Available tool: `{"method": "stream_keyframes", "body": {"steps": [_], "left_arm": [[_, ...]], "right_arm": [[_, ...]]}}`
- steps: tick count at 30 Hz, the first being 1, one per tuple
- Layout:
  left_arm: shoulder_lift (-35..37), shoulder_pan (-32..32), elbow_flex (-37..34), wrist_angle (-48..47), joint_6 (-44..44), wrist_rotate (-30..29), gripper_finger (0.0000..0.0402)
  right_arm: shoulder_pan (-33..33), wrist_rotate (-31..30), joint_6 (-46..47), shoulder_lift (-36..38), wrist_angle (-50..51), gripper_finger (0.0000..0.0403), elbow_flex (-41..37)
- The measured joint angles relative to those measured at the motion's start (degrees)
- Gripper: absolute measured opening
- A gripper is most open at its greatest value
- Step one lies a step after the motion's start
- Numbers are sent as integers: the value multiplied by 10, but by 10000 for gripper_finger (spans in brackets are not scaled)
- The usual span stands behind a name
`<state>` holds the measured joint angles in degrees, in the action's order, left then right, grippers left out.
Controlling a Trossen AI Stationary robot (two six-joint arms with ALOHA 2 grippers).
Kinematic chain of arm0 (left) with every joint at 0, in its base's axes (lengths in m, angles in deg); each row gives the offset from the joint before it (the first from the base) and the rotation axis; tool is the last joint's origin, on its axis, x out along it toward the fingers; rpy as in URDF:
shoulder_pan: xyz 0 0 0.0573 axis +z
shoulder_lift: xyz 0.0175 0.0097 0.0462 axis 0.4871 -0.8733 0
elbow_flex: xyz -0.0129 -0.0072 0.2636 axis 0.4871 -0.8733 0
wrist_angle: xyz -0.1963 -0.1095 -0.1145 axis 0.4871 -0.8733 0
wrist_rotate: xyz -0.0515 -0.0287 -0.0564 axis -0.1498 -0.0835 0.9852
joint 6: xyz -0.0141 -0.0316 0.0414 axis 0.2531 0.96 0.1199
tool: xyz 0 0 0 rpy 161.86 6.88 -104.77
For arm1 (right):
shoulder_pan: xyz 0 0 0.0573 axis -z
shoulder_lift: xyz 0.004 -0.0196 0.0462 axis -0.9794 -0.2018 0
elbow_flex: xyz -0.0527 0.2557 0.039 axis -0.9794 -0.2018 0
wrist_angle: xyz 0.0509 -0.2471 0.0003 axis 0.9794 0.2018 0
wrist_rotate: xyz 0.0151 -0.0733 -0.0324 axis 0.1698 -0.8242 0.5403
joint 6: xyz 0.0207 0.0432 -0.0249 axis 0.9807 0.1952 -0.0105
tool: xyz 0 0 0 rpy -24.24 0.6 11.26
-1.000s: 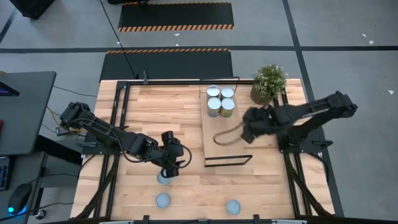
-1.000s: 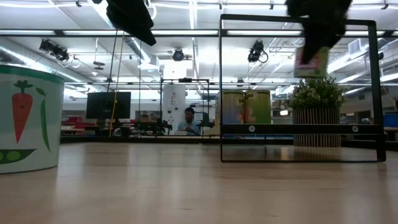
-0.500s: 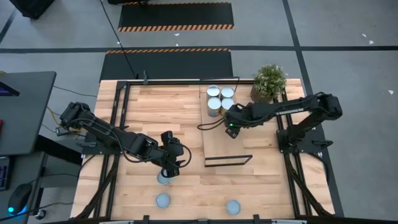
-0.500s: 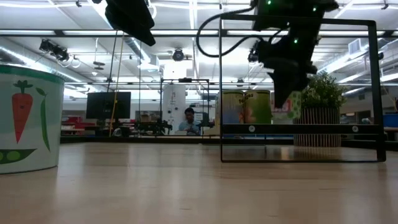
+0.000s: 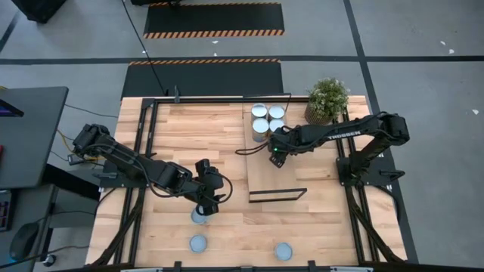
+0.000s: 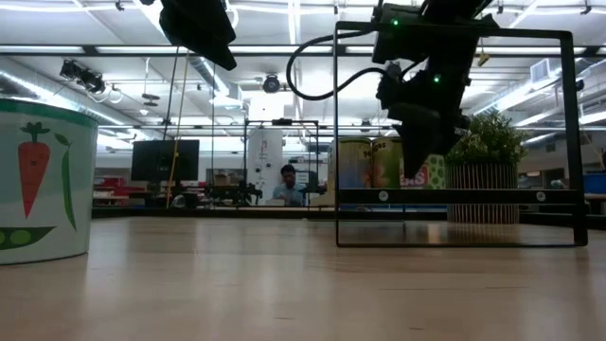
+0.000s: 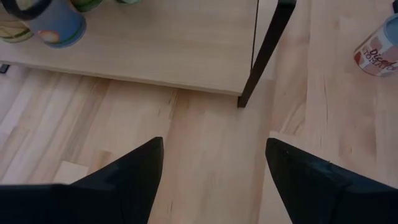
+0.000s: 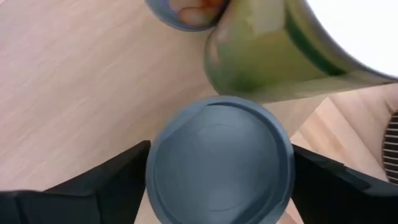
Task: Pick and place cans onto a shelf
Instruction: Put the canned green peas on the shelf, then put the canned diced tomatoes on the shelf
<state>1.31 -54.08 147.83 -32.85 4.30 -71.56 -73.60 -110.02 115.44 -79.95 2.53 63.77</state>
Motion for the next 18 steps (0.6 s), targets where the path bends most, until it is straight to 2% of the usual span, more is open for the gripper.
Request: {"method": "stream_keyframes", "body": {"steps": [8, 18], "left_arm": [[0, 0, 0, 2, 2, 0, 288], [0, 0, 0, 2, 0, 0, 288]], "right_arm": [[0, 9, -6, 10, 0, 374, 3], [-9, 6, -6, 107, 2, 378, 3]]}}
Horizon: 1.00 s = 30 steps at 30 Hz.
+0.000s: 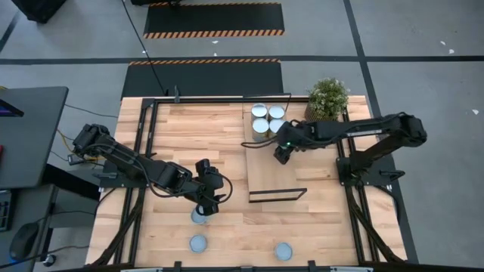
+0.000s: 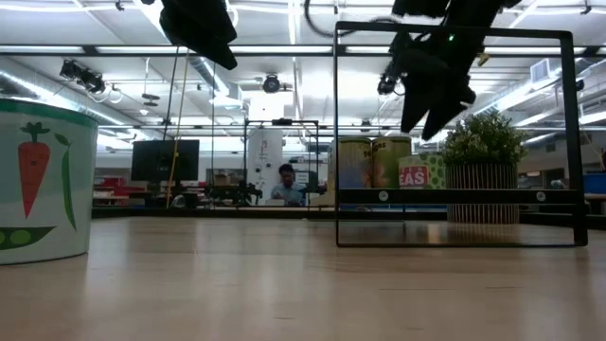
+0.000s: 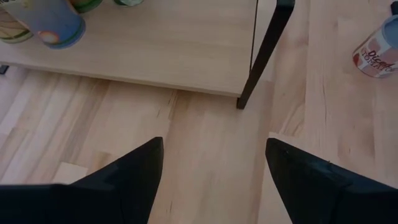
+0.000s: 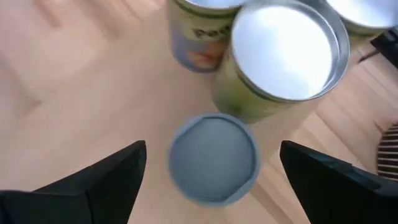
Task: Pick and place cans onto a shelf
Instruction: Put the canned diced tomatoes on the shelf
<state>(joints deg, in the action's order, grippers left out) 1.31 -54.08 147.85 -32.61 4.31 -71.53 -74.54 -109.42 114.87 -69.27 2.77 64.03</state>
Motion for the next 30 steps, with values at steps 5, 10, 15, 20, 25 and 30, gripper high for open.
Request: {"method": "stream_keyframes", "body": {"steps": [5, 10, 15, 20, 25, 30], "left_arm": [[0, -1, 0, -1, 2, 2, 288], [0, 0, 0, -1, -2, 2, 288], [0, 0, 0, -1, -2, 2, 288], [0, 0, 0, -1, -1, 2, 288], [0, 0, 0, -2, -2, 2, 288], [0, 0, 0, -3, -2, 2, 288]], "right_arm": [[-49, -1, -16, 50, -12, 378, 0], [-150, -56, -64, 96, -103, 378, 0], [-264, -57, -143, 104, -234, 378, 0], [-382, -80, -238, 62, -323, 378, 1], [-460, -117, -278, -4, -381, 378, 1], [-496, -117, -255, -71, -395, 378, 1]]}}
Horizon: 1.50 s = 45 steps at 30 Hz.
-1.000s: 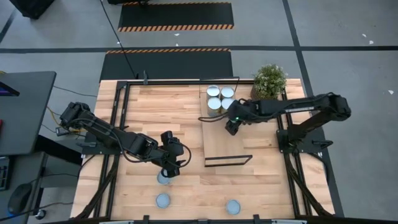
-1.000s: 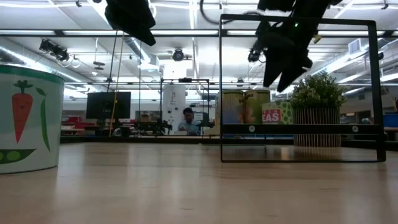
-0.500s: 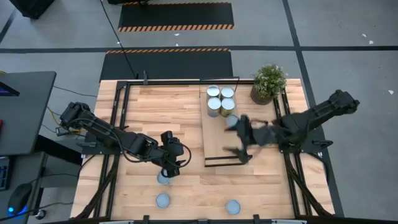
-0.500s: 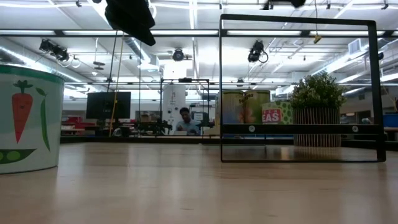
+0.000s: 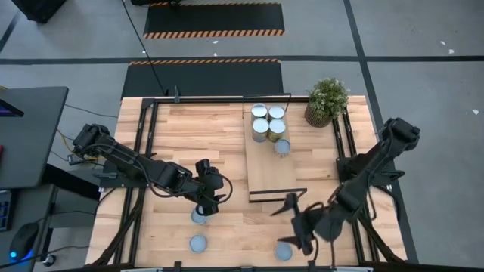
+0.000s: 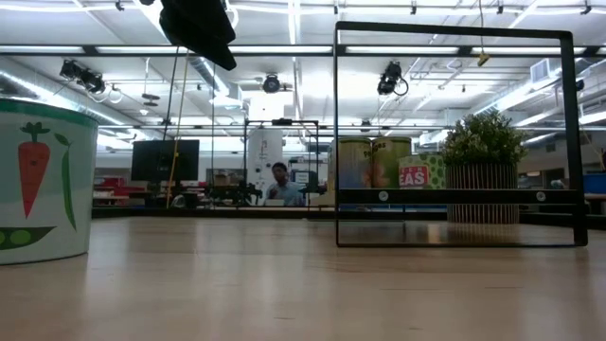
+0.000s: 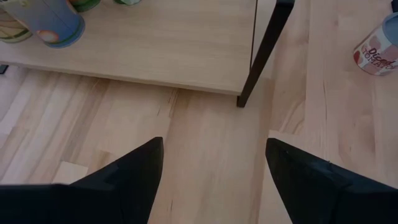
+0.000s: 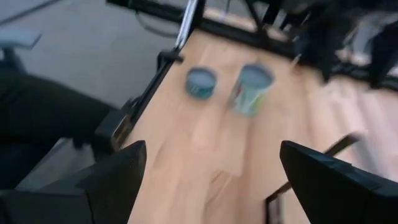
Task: Pick and place cans onto a shelf
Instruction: Put the canned diced tomatoes on the shelf
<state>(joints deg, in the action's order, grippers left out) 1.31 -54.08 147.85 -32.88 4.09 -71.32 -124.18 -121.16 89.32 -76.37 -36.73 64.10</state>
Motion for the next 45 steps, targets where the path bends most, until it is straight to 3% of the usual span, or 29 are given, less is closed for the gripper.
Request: {"method": "stream_keyframes", "body": {"steps": [15, 25, 38, 45], "left_arm": [[0, 0, 0, 0, 1, 0, 288], [0, 0, 0, -1, 4, 0, 288], [0, 0, 0, -1, 5, 0, 288], [0, 0, 0, -1, 5, 0, 288]], "right_arm": [[-47, 62, 98, -184, 14, 378, 86], [-53, 80, 169, -272, 148, 378, 169], [-56, 122, 270, -290, 247, 373, 171], [-51, 131, 268, -302, 247, 341, 171]]}}
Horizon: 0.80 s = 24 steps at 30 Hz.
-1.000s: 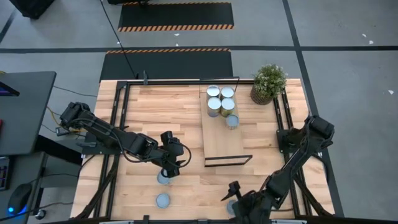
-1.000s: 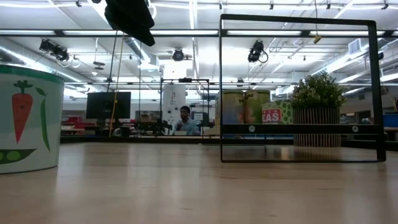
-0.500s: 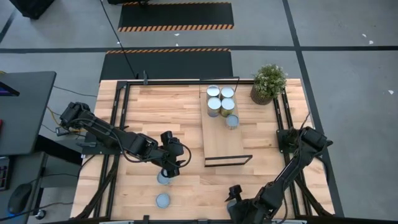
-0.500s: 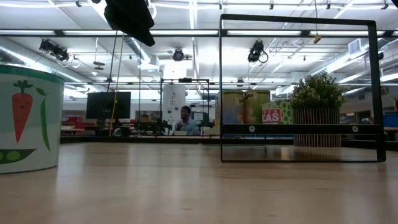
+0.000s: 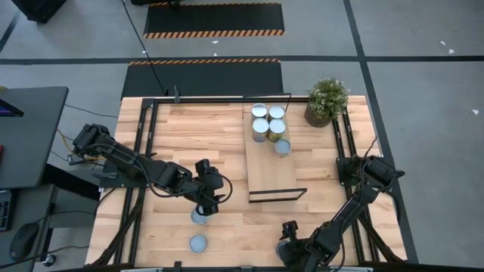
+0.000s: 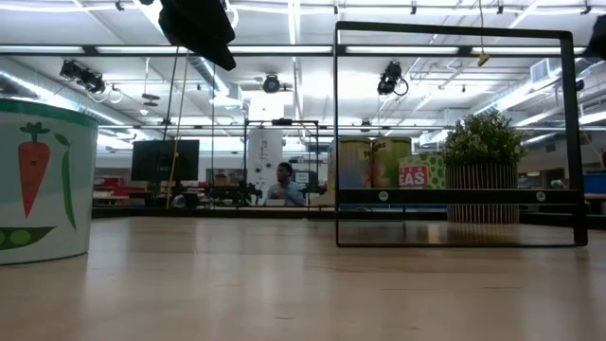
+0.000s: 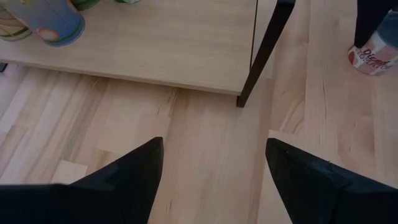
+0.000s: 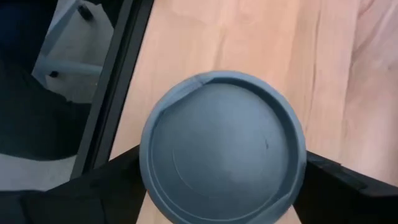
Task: Pick and place cans onto a shelf
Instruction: Put the canned diced tomatoes on the shelf
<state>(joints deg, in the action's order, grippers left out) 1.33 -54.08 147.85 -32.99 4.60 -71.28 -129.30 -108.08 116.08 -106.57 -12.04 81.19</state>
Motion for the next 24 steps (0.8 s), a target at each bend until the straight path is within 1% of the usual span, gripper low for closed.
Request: {"method": "stream_keyframes", "body": {"steps": [4, 8, 11, 16, 19, 24], "left_arm": [[0, 0, 0, 0, 0, 0, 288], [0, 0, 0, 0, 0, 0, 288], [0, 0, 0, 1, -3, 0, 288], [0, 0, 0, 1, -5, 0, 288], [0, 0, 0, 1, -18, -6, 288], [0, 0, 0, 1, -44, -30, 288]], "right_arm": [[7, -1, -6, 7, 5, 313, 0], [13, -8, -31, 46, 17, 300, 0], [20, -47, -64, 89, 21, 300, 0], [41, -118, -152, 164, 4, 308, 0], [70, -146, -194, 202, -17, 308, 0], [146, -147, -258, 243, -61, 308, 0]]}}
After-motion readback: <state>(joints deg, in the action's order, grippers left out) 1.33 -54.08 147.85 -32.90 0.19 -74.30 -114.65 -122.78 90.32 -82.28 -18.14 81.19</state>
